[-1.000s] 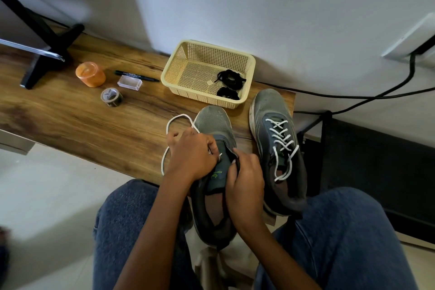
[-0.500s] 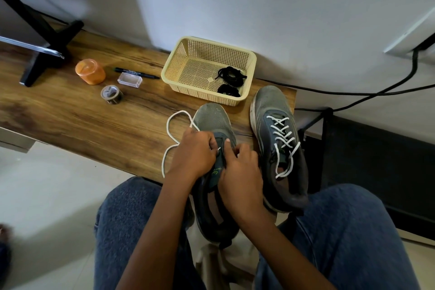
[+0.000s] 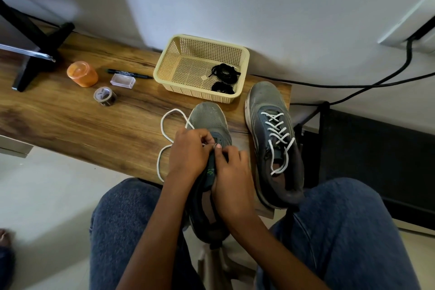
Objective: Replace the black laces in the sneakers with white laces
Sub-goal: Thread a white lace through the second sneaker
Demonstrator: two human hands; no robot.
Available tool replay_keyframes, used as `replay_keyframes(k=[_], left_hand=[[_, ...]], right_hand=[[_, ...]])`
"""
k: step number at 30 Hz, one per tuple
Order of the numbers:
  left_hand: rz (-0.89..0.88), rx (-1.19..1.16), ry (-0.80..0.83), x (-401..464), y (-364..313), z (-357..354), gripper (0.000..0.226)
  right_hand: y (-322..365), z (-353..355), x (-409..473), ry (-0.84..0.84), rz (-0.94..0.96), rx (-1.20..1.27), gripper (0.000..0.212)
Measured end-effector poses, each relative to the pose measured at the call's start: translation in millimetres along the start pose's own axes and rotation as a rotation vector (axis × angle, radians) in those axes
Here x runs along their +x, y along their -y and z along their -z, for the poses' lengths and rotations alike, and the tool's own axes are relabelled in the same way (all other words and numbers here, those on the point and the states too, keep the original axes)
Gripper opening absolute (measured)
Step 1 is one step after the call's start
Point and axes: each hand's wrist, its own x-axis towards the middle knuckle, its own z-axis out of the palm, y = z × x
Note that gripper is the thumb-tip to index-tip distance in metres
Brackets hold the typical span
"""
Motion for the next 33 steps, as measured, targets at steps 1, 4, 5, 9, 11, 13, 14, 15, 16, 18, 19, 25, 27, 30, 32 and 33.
replay_keyframes(k=[1,4,5,9,11,13,14,15,16,18,19,25,27,30,32,33], left_hand=[[0.011,-0.006,-0.022,-1,-1,-1,0.005],[0.000,0.008,-0.090,-6,-5,-5,0.003],[-0.013,0.023,-0.102,-8,-7,-5,0.004],[-0.029,0.073,-0.129,-7,-7,-6,0.006],[-0.016,0.108,-0.144,-6,-6,-7,0.007],[-0.009,0.161,-0.157,-4,-4,-8,0.008],[-0.009,0.179,-0.161,-2,-3,-9,0.009],[-0.009,0.185,-0.167,-1,-2,-10,0.010],[-0.009,0.187,-0.172,-1,-2,-11,0.011],[-0.012,0.199,-0.185,0,-1,-12,0.012],[-0.015,0.204,-0.193,0,-2,-12,0.012],[-0.014,0.198,-0.180,1,0,-13,0.006],[-0.006,0.200,-0.172,2,-2,-12,0.005],[0.010,0.201,-0.181,3,-4,-12,0.011],[0.015,0.200,-0.191,5,-4,-13,0.015],[0.018,0.197,-0.199,6,-5,-14,0.015]], right_hand=[[-1,-1,0,-0.003,-0.005,0.026,0.053],[-2,-1,-1,-0.029,-0.038,0.101,0.041],[-1,1,0,-0.034,-0.055,0.131,0.040],[1,20,14,0.083,-0.155,0.123,0.043],[1,28,26,0.140,-0.203,0.117,0.041],[2,33,35,0.167,-0.217,0.101,0.032],[2,33,38,0.183,-0.220,0.089,0.030],[1,34,41,0.199,-0.219,0.087,0.029],[-1,34,45,0.211,-0.222,0.094,0.028],[-7,36,52,0.234,-0.243,0.137,0.028],[-9,37,56,0.250,-0.256,0.164,0.029],[-20,39,68,0.311,-0.313,0.282,0.026],[-22,37,70,0.300,-0.352,0.329,0.024],[-22,32,73,0.297,-0.416,0.395,0.019],[-23,29,75,0.294,-0.448,0.456,0.018],[-23,28,75,0.293,-0.461,0.483,0.018]])
